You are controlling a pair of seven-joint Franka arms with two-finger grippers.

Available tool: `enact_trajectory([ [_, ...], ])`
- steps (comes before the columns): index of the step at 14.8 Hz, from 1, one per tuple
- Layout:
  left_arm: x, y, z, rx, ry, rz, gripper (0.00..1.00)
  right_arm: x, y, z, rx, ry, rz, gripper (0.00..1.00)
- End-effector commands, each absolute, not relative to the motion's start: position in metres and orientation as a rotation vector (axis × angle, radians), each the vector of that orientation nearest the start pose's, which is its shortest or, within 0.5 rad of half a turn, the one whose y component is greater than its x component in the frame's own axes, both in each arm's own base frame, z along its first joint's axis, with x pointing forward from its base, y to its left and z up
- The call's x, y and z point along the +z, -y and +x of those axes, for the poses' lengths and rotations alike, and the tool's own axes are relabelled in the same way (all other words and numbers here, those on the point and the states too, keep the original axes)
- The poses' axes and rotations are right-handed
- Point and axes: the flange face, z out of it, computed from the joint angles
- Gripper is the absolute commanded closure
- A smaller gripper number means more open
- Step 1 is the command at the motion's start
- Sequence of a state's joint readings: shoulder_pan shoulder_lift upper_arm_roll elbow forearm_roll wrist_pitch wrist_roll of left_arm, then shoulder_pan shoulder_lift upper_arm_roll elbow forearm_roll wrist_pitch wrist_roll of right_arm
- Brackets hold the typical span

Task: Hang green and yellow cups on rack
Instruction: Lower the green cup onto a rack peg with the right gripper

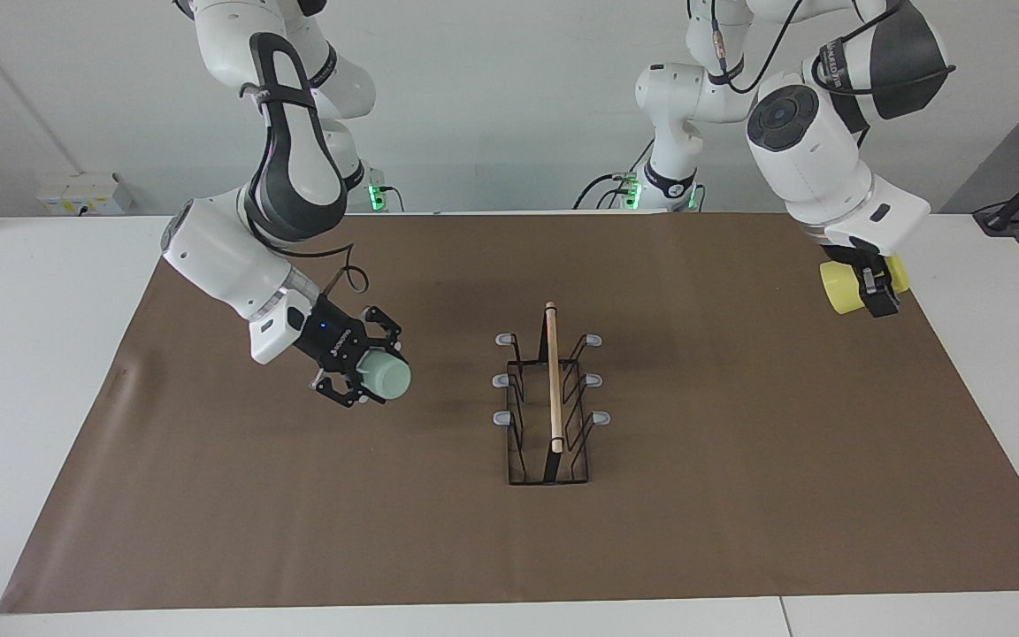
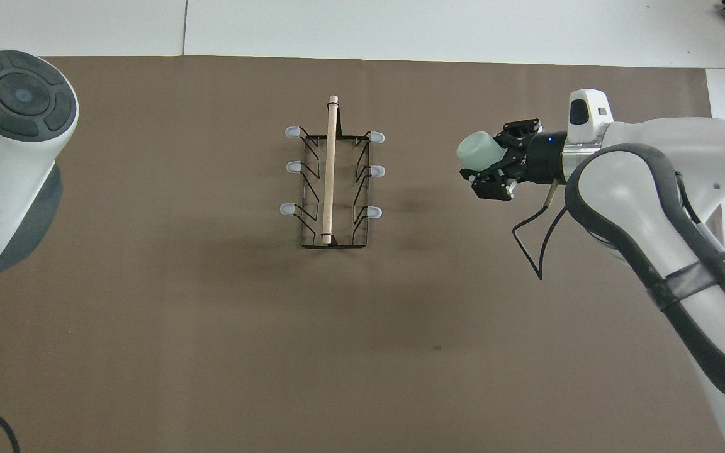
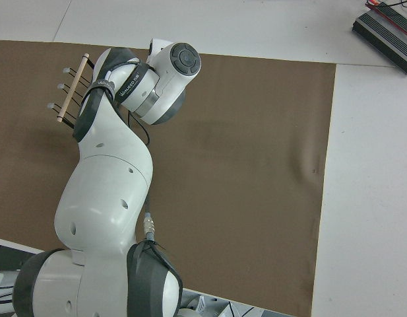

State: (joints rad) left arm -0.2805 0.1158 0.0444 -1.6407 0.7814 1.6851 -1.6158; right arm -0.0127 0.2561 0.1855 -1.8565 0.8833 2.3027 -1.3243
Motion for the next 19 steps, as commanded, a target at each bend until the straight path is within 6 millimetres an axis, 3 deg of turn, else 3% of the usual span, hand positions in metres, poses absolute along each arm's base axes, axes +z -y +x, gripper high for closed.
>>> enact_trajectory([
  [1, 0.564, 0.075, 0.594, -0.791, 1.471, -2.015, 1.00, 0.421, -0.137, 0.625, -0.808, 1.006, -2.199, 1.00],
  [6, 0.563, 0.078, 0.593, -0.789, 1.465, -2.018, 1.00, 0.425, -0.195, 0.615, -0.923, 0.810, -2.185, 1.00],
  [9, 0.562, 0.075, 0.594, -0.789, 1.466, -2.015, 1.00, 0.422, -0.264, 0.588, -1.006, 0.686, -2.228, 1.00],
  [10, 0.562, 0.075, 0.594, -0.790, 1.466, -2.016, 1.00, 0.420, -0.278, 0.581, -1.022, 0.669, -2.249, 1.00],
  [15, 0.560, 0.075, 0.594, -0.789, 1.465, -2.017, 1.00, 0.408, -0.303, 0.556, -1.025, 0.654, -2.287, 1.00],
  [19, 0.560, 0.076, 0.594, -0.789, 1.464, -2.017, 1.00, 0.393, -0.295, 0.545, -1.020, 0.656, -2.306, 1.00],
])
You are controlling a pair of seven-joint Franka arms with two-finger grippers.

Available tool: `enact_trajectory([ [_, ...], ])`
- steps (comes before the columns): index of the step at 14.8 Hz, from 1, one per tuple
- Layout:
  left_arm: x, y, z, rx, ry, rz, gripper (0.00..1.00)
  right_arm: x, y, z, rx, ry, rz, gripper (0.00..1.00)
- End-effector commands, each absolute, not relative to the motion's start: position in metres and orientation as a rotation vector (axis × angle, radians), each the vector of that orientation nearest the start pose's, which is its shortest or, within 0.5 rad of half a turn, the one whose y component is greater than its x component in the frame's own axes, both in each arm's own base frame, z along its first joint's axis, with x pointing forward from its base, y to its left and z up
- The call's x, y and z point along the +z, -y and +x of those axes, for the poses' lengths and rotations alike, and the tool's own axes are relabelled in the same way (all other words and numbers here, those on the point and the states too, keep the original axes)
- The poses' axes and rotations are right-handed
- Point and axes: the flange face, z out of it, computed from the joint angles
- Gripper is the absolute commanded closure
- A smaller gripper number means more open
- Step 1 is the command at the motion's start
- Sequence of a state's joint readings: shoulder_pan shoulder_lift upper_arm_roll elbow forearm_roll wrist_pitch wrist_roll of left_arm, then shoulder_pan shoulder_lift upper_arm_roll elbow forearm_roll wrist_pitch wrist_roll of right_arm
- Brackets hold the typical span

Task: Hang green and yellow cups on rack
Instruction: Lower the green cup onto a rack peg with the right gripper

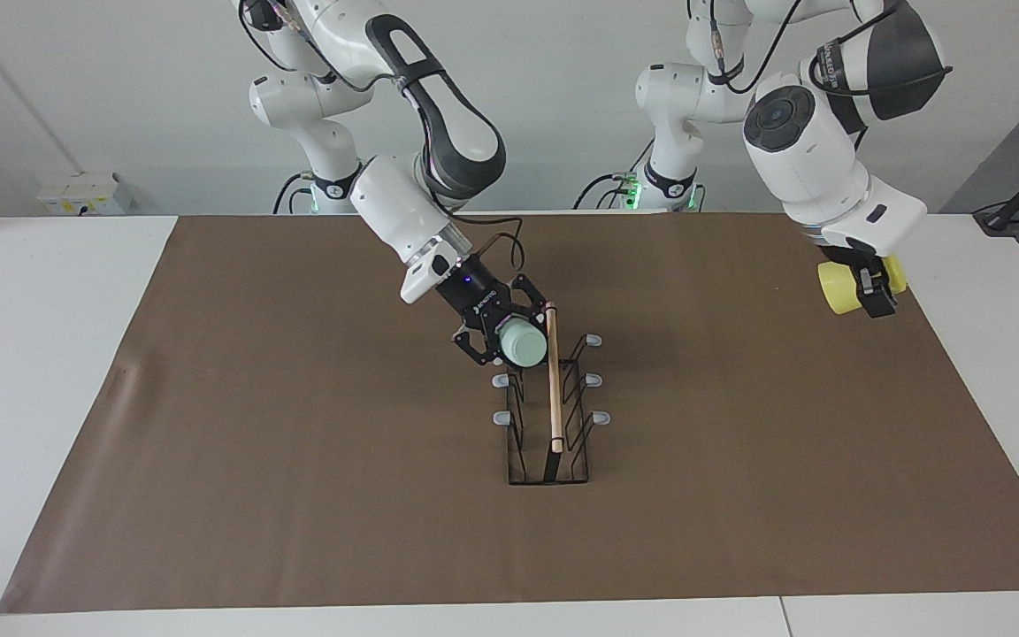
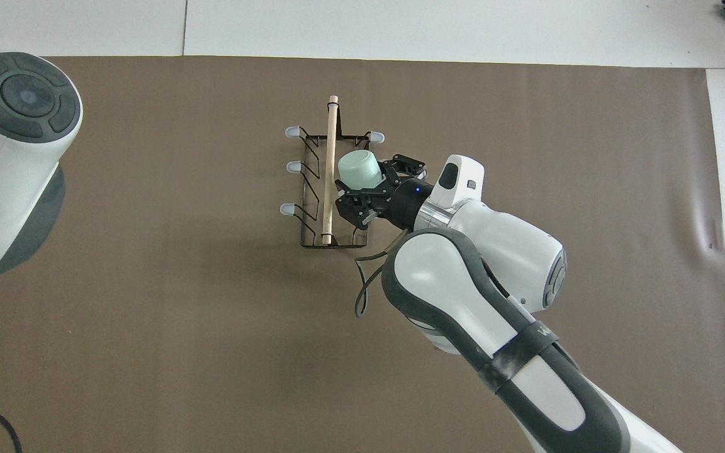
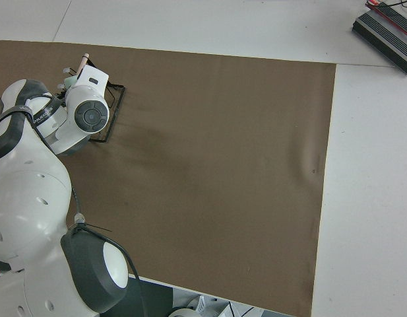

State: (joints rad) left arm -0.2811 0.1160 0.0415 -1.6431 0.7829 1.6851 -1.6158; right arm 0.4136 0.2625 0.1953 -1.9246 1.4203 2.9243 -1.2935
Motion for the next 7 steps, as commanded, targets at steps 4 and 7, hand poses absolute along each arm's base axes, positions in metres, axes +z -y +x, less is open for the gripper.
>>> enact_trajectory([
  [4, 0.556, 0.078, 0.592, -0.783, 1.456, -2.019, 1.00, 0.369, -0.283, 0.521, -1.049, 0.643, -2.292, 1.00],
  [7, 0.556, 0.079, 0.592, -0.783, 1.455, -2.020, 1.00, 0.343, -0.280, 0.504, -1.108, 0.663, -2.279, 1.00],
])
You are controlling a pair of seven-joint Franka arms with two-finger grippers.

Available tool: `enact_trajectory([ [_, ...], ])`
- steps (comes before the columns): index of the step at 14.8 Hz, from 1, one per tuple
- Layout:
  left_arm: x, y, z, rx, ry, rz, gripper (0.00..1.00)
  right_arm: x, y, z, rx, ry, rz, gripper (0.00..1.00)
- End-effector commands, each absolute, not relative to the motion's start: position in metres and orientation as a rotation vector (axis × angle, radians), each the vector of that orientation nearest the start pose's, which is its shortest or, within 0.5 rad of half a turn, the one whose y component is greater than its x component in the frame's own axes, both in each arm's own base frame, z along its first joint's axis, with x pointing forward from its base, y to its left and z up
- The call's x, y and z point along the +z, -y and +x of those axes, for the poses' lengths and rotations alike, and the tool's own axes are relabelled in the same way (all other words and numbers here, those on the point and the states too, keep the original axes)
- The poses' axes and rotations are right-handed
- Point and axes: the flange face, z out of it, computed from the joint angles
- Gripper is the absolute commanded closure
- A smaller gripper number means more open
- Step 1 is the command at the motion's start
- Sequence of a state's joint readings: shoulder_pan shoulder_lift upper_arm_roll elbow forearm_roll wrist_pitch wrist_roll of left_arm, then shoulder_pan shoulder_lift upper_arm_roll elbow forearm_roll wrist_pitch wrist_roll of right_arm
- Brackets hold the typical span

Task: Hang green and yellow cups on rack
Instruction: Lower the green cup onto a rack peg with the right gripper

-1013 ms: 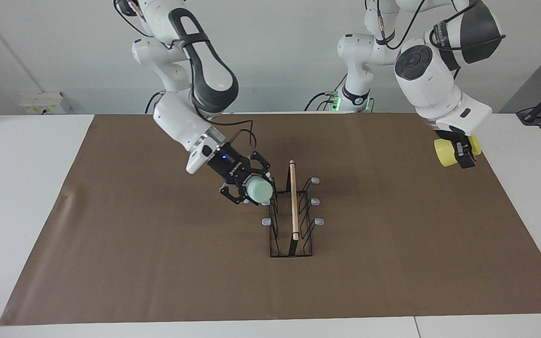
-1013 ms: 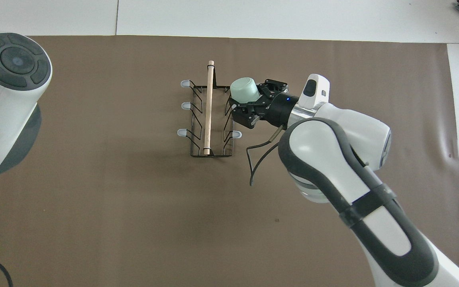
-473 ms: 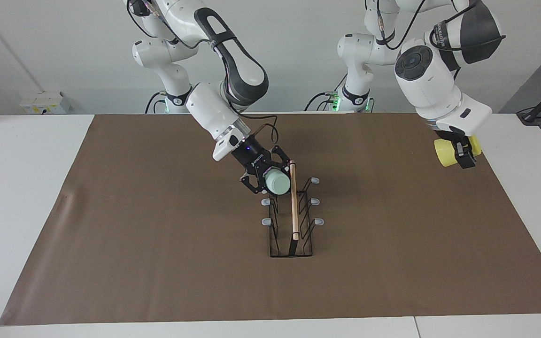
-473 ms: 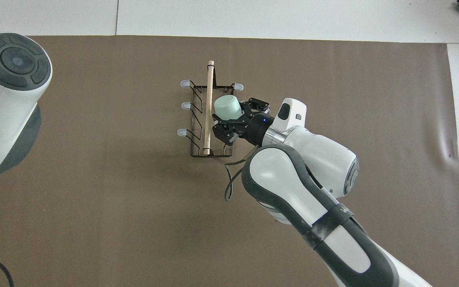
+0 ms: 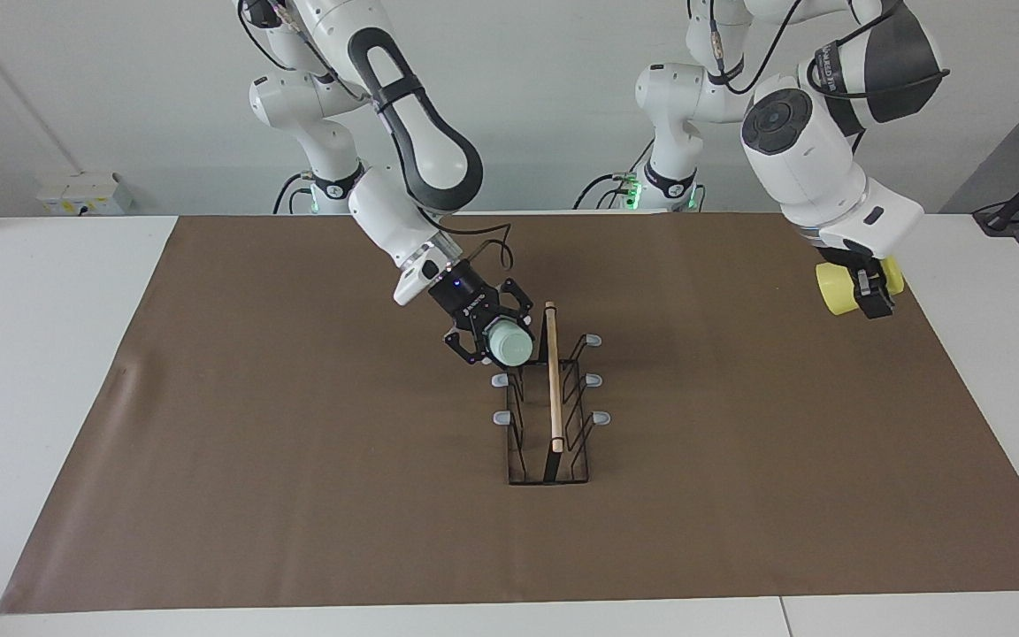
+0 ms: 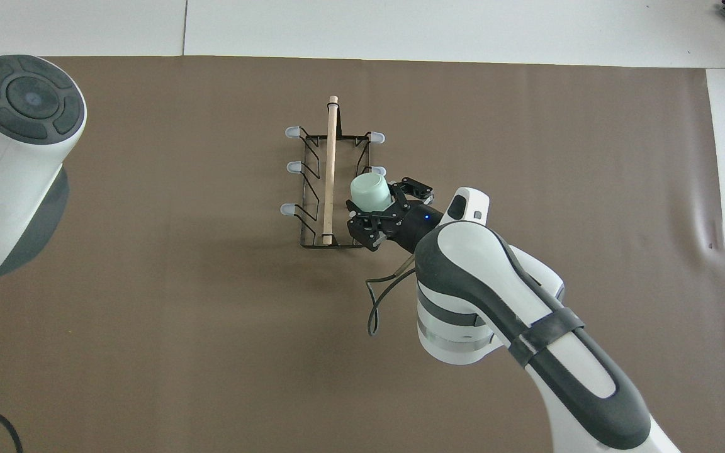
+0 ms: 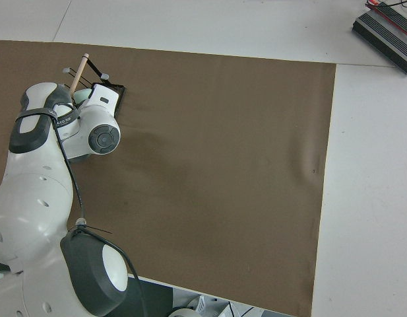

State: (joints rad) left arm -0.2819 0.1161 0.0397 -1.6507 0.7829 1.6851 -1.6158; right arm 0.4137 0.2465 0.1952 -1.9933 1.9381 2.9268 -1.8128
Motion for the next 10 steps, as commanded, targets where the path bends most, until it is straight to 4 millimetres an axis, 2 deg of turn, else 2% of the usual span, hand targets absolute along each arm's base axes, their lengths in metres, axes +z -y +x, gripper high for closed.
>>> enact_trajectory([
  [1, 0.556, 0.079, 0.592, -0.783, 1.455, -2.020, 1.00, 0.339, -0.280, 0.500, -1.116, 0.660, -2.280, 1.00],
  [4, 0.555, 0.080, 0.591, -0.775, 1.454, -2.013, 1.00, 0.337, -0.284, 0.496, -1.108, 0.661, -2.281, 1.00],
  [5, 0.554, 0.080, 0.591, -0.773, 1.452, -2.012, 1.00, 0.338, -0.285, 0.498, -1.113, 0.659, -2.277, 0.96],
  [6, 0.553, 0.085, 0.590, -0.771, 1.445, -2.015, 1.00, 0.339, -0.285, 0.499, -1.115, 0.655, -2.279, 0.32],
  [7, 0.553, 0.084, 0.591, -0.782, 1.431, -2.003, 1.00, 0.340, -0.286, 0.499, -1.117, 0.657, -2.278, 0.00],
  [10, 0.552, 0.091, 0.589, -0.784, 1.416, -1.993, 1.00, 0.351, -0.289, 0.507, -1.139, 0.637, -2.258, 0.00],
])
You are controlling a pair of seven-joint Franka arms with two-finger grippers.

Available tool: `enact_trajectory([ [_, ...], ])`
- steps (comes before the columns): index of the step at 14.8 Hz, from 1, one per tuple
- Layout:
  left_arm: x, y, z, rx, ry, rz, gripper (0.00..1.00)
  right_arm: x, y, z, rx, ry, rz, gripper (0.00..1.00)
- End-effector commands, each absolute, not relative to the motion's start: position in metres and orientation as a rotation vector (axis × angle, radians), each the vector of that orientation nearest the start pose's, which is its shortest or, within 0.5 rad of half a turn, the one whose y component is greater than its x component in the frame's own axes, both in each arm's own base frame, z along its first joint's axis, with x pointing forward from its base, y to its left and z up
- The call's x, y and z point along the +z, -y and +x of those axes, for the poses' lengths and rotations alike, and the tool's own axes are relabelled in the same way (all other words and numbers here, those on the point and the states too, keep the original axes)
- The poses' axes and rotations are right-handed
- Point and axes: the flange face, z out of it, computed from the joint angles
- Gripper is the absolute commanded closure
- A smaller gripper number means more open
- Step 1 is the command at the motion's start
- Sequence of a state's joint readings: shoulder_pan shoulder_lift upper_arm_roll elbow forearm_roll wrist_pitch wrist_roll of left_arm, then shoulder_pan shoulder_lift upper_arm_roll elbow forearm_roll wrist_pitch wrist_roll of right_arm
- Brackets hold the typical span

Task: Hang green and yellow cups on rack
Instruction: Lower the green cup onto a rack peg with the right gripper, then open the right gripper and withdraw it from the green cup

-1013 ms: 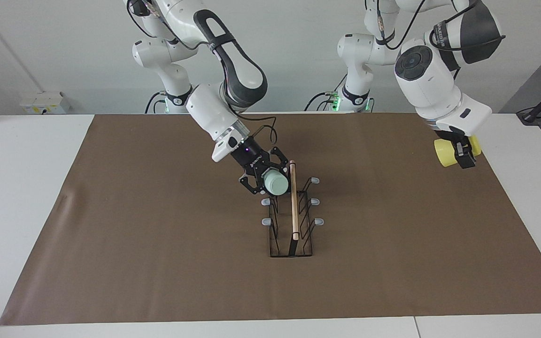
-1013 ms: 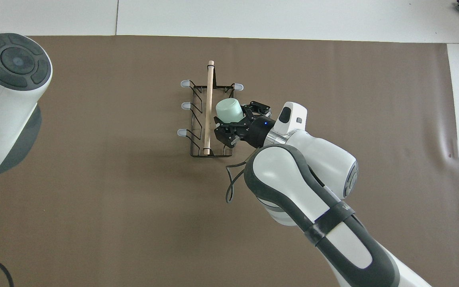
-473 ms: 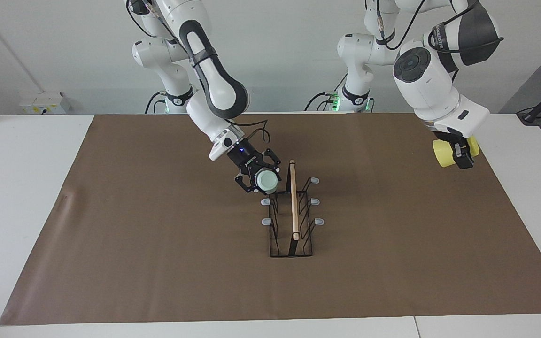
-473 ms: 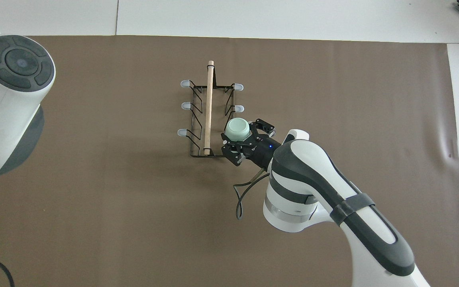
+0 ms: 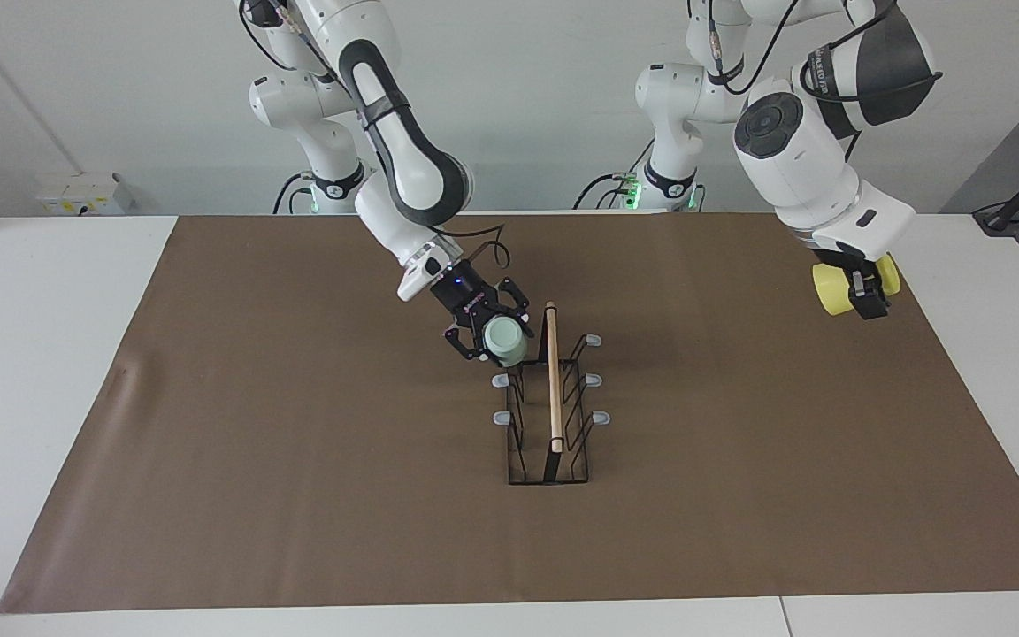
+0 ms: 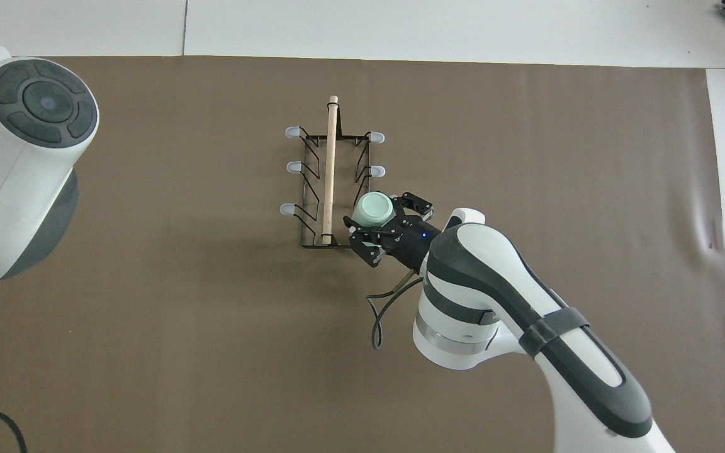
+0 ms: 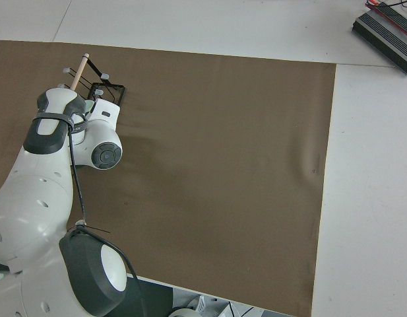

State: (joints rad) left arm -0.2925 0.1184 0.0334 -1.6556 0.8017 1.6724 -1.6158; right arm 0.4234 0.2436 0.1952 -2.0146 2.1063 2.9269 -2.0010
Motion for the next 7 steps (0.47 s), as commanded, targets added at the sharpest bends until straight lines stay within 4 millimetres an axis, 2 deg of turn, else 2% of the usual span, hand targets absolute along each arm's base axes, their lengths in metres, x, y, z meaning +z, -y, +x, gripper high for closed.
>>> enact_trajectory([
  [1, 0.550, 0.097, 0.589, -0.782, 1.416, -1.983, 1.00, 0.358, -0.291, 0.511, -1.156, 0.641, -2.245, 0.00],
  [4, 0.546, 0.105, 0.588, -0.811, 1.420, -1.931, 1.00, 0.371, -0.292, 0.521, -1.194, 0.679, -2.226, 0.00],
  [5, 0.541, 0.116, 0.587, -0.820, 1.426, -1.925, 1.00, 0.377, -0.286, 0.529, -1.223, 0.752, -2.224, 0.00],
  [6, 0.542, 0.117, 0.585, -0.817, 1.432, -1.907, 1.00, 0.384, -0.279, 0.539, -1.257, 0.870, -2.221, 0.00],
  [7, 0.541, 0.125, 0.582, -0.811, 1.420, -1.903, 1.00, 0.383, -0.259, 0.555, -1.281, 0.980, -2.231, 0.00],
])
